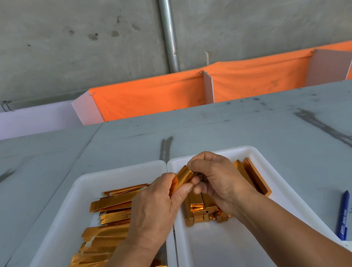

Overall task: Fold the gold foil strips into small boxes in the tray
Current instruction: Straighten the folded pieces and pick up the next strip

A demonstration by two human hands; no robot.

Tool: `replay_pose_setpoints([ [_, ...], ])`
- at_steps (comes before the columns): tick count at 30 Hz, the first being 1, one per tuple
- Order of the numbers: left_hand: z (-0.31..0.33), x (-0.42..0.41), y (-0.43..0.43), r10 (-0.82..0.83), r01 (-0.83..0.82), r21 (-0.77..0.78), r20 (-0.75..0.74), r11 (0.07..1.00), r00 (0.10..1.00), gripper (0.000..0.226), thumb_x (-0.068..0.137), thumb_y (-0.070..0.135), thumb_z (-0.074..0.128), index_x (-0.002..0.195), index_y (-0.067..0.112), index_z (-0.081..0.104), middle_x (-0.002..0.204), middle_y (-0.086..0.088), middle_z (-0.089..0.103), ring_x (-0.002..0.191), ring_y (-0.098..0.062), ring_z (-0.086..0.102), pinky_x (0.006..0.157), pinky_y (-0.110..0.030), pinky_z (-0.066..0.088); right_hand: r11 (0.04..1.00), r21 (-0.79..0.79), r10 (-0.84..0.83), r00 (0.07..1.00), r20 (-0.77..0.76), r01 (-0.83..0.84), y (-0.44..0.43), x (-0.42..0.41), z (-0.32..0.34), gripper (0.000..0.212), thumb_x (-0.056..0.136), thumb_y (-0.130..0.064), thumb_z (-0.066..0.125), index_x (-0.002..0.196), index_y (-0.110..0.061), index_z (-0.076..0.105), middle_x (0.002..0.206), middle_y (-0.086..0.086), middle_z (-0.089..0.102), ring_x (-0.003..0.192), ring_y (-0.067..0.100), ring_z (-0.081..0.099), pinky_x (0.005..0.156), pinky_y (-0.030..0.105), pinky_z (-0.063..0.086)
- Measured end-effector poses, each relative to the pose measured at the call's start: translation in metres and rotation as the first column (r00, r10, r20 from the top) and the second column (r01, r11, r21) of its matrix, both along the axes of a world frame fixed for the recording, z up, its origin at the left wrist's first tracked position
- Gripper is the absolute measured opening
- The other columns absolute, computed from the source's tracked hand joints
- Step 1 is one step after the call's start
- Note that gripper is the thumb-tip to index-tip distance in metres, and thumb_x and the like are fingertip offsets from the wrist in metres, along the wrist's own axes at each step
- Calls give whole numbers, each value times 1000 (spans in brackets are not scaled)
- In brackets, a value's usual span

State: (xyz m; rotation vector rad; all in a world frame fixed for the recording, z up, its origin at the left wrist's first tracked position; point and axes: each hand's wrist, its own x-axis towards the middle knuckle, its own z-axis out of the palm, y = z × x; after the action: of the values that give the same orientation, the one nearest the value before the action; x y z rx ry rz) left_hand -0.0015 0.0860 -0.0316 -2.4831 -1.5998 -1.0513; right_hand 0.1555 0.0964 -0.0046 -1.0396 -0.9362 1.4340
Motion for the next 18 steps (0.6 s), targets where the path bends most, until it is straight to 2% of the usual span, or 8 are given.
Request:
replay_pose_setpoints([
  [3, 0, -1, 0, 3, -3, -10, 5, 1000, 1000, 45, 83, 66, 36, 91, 25, 52, 61, 14, 39, 52, -5, 45, 51, -11, 30, 1000, 12, 0, 1000, 16, 0, -1, 2, 1, 5, 90, -7, 68, 88, -2, 67, 61, 13, 61, 41, 16, 54, 43, 20, 50],
  [7, 0, -1, 0, 13, -13, -25, 9, 1000, 1000, 40, 82, 68, 33, 90, 30, 44, 61, 16, 38, 52, -4, 44, 51, -10, 27, 998, 70, -15, 994, 110, 7, -3, 3, 0, 10, 91, -13, 68, 88, -4, 71, 64, 13, 64, 46, 17, 58, 51, 21, 52],
  [13, -1, -2, 0, 32, -31, -37, 41, 999, 999, 45, 78, 71, 25, 93, 33, 43, 63, 16, 41, 56, -4, 48, 52, -8, 28, 997, 79, -20, 986, 164, 7, -4, 4, 2, 25, 93, -3, 53, 90, -10, 77, 69, 14, 61, 53, 20, 56, 56, 25, 52],
  [18, 0, -2, 0, 27, -26, -24, 57, 999, 998, 48, 80, 69, 29, 93, 29, 50, 62, 16, 41, 55, -4, 47, 52, -9, 28, 996, 86, 5, 984, 180, -21, -4, 3, 2, 23, 95, -4, 56, 93, -13, 77, 67, 12, 63, 53, 19, 58, 59, 24, 52],
])
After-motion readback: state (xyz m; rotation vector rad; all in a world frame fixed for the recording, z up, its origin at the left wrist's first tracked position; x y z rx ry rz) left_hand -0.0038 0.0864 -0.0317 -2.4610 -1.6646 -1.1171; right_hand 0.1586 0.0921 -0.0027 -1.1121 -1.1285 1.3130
